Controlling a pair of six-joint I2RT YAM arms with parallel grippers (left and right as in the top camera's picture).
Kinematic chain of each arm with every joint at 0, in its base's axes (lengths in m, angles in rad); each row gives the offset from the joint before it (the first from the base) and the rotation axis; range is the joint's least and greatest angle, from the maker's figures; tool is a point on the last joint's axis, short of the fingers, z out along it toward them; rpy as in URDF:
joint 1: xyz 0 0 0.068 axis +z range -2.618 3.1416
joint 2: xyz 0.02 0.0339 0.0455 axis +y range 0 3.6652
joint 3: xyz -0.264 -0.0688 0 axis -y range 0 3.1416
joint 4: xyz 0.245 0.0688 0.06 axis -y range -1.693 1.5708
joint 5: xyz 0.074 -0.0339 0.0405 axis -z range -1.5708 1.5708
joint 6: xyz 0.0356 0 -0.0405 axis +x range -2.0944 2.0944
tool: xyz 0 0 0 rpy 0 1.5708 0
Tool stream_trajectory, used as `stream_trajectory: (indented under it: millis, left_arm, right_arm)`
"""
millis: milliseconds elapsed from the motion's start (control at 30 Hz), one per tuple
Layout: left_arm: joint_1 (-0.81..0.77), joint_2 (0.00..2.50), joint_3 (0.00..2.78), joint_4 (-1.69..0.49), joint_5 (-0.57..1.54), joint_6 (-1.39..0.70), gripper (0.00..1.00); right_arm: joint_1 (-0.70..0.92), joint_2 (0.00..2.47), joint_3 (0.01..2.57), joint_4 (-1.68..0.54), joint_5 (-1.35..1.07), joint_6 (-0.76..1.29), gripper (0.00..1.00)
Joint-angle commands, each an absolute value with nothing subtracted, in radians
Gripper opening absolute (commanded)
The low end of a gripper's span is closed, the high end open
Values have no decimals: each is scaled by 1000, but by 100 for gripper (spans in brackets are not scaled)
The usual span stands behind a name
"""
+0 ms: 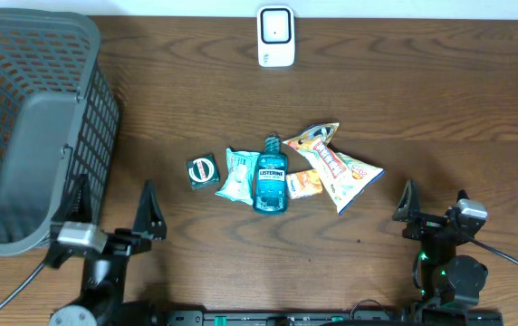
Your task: Scan the item barcode
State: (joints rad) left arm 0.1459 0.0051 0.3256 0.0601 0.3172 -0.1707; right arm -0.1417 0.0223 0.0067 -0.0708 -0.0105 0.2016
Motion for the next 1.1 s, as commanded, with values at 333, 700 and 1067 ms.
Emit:
stream_trajectory:
  millis: [333,700,1067]
  left_arm:
    - [149,5,58,218,246,-268,98]
    - [149,6,4,141,286,-263,98]
    - [148,11,4,-51,242,-253,98]
  right_arm:
    - [-137,20,6,-75,-9,209,99]
    - [-137,20,6,-75,-9,209,99]
    - [-137,20,6,-75,-9,209,99]
